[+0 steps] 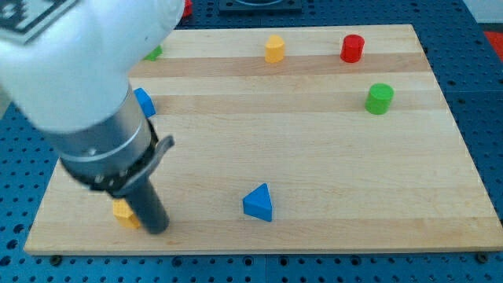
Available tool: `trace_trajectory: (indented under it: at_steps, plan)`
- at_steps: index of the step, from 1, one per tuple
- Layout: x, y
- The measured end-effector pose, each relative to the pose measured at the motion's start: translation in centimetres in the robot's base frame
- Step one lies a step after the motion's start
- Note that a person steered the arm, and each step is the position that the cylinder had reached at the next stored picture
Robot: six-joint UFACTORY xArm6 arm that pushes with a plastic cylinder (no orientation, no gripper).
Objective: Move your arm towards green circle
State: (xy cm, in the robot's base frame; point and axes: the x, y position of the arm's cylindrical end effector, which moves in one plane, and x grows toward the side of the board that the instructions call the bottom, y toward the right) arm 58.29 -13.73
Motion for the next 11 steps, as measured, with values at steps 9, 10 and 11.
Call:
trace_trajectory:
  at_steps: [9,10,11]
  plan:
    - [-11.2,29.4]
    - [-13.2,36.9]
    - [-14.4,39.5]
